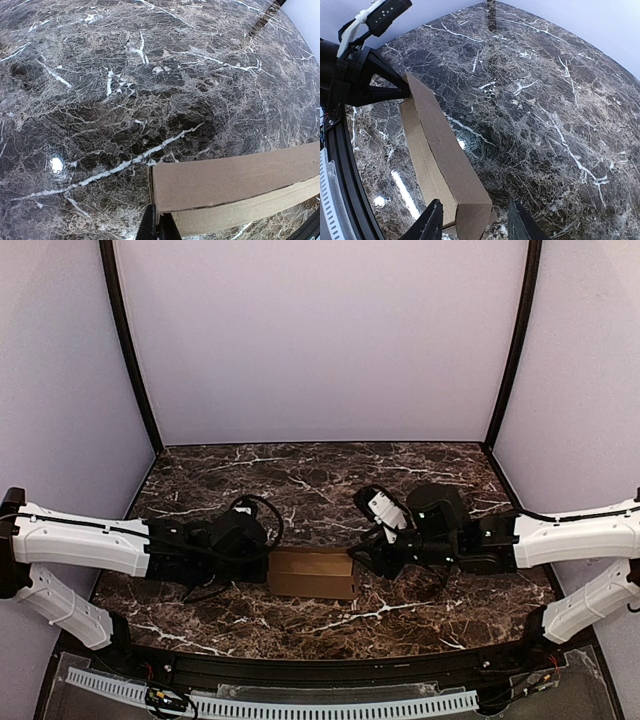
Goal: Fold the paper box
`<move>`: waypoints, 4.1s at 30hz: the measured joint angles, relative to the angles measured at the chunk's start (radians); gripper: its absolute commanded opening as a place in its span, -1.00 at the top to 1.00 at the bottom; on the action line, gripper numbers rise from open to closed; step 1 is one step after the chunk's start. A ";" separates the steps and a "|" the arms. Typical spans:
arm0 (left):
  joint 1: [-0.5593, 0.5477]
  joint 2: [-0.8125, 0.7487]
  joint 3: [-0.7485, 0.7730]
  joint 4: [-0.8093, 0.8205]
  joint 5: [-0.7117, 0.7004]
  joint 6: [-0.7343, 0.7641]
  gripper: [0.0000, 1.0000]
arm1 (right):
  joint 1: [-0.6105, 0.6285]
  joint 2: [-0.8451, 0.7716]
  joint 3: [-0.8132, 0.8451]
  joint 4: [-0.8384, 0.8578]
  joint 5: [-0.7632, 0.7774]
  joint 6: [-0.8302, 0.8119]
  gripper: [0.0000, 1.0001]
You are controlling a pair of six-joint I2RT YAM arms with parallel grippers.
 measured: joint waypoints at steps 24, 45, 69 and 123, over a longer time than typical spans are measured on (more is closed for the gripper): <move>-0.020 0.039 0.049 -0.040 -0.024 -0.011 0.99 | 0.037 0.053 0.060 -0.180 0.107 0.005 0.86; -0.032 0.067 0.076 -0.066 -0.051 -0.012 0.99 | 0.047 0.093 0.148 -0.246 0.149 0.211 1.00; -0.050 0.106 0.109 -0.090 -0.075 -0.013 0.99 | 0.088 0.119 0.155 -0.199 0.283 0.533 1.00; -0.076 0.118 0.111 -0.081 -0.116 -0.008 0.99 | 0.106 0.076 0.002 -0.035 0.288 0.649 1.00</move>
